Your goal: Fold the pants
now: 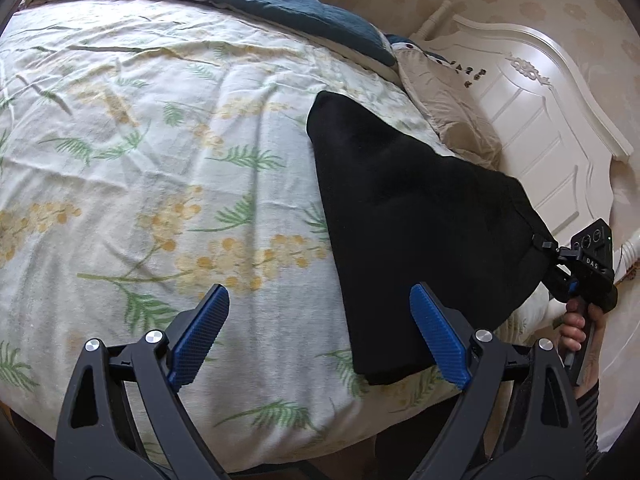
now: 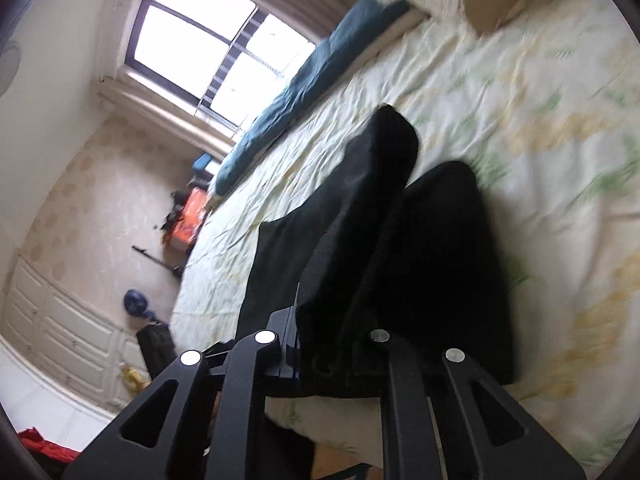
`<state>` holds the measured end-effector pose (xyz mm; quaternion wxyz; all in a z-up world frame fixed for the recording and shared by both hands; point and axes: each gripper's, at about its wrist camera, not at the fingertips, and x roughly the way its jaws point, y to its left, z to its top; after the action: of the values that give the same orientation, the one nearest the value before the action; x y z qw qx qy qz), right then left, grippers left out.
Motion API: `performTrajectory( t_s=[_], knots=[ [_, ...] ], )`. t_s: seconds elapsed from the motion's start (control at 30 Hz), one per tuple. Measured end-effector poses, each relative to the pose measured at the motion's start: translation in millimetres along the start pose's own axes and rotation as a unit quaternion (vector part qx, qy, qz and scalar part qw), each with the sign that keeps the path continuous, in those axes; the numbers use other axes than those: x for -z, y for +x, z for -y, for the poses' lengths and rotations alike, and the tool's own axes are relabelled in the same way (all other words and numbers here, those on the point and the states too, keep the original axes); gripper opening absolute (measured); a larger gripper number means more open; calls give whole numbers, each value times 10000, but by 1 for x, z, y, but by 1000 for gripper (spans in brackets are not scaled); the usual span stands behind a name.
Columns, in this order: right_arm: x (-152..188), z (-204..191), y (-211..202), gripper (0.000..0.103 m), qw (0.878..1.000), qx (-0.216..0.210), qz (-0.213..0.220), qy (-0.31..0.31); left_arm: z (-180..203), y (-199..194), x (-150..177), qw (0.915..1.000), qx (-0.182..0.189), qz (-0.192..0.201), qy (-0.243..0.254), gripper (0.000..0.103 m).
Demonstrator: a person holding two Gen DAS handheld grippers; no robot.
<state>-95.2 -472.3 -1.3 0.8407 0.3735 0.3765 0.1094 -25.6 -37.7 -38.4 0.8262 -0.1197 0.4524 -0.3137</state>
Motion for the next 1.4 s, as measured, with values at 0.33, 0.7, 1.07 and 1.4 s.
performTrajectory(
  t_s=[0.33,0.7,1.07,1.4],
  knots=[
    [20,68,17,13,9972,-67,-139,728,3,16,1,9998,41,-173,34,92],
    [20,78,9,24,9952,-386,-155,883,2,16,0,9998,14,-204,13,92],
    [10,85,-19,57,9975,-103,56,702,9,25,-2,9951,818,-502,-231,92],
    [5,74,16,71,9986,-116,-508,123,37,69,-14,9881,1332,-767,-113,86]
  ],
)
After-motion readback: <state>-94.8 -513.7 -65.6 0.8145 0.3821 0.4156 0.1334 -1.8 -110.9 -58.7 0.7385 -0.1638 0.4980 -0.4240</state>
